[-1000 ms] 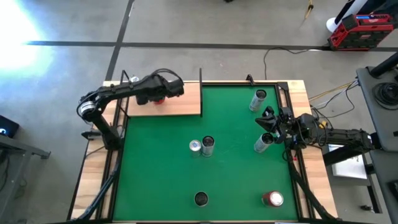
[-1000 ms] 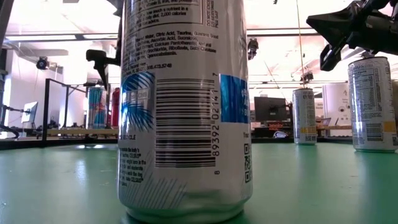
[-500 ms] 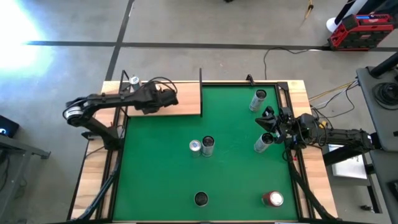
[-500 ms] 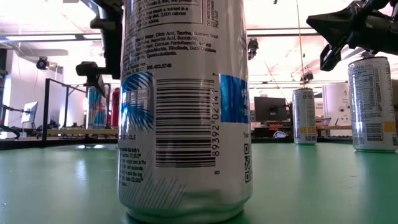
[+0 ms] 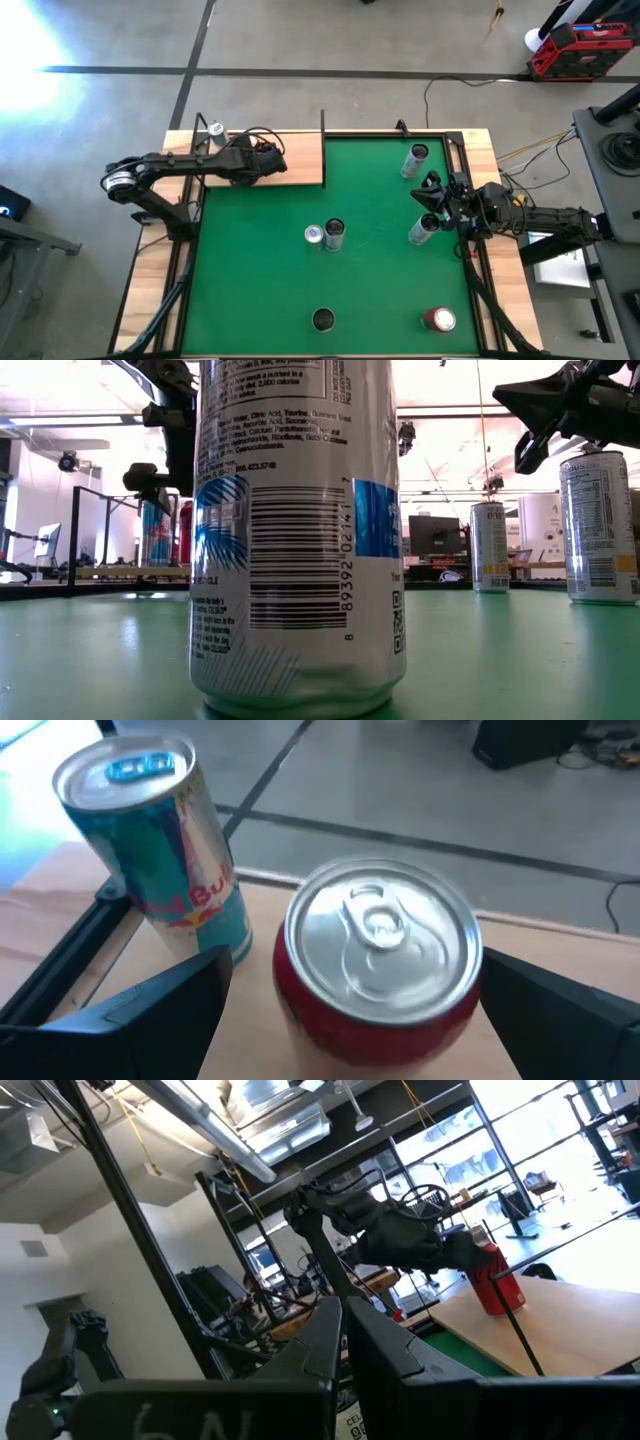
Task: Place canned beverage on shelf
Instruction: Put the left red soda can on the shelf
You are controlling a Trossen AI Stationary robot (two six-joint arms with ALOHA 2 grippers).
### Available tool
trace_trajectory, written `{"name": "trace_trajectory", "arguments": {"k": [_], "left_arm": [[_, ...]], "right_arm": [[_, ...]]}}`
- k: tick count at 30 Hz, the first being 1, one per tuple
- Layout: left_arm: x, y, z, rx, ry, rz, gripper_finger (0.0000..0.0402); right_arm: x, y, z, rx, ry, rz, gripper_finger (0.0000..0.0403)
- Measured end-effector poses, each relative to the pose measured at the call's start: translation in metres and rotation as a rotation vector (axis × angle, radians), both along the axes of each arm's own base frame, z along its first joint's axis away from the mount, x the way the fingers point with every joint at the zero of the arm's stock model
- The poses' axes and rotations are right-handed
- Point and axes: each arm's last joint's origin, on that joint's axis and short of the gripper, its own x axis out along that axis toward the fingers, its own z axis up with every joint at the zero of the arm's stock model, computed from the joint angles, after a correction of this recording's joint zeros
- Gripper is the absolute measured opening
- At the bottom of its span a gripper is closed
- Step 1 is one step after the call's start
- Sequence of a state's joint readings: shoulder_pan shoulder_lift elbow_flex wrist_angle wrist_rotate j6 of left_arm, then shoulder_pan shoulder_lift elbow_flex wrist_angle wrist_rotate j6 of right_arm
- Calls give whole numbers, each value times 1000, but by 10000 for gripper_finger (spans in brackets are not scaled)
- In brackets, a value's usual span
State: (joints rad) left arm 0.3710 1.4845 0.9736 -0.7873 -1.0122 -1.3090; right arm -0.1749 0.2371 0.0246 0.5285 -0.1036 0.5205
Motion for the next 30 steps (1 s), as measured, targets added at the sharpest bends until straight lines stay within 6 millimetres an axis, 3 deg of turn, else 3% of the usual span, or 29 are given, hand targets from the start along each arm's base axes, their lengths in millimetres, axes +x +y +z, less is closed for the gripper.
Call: {"name": "trace_trajectory", "arguments": {"k": [12,25,30], "left_arm": [[-1,2,-28,71,-29,-40,384],[-4,2,-35,84,-3,-47,287],[-4,5,-34,87,-6,-39,286]], "right_arm": [[0,0,0,0,1,0,13],[0,0,0,0,0,0,13],[0,0,0,0,1,0,13]]}}
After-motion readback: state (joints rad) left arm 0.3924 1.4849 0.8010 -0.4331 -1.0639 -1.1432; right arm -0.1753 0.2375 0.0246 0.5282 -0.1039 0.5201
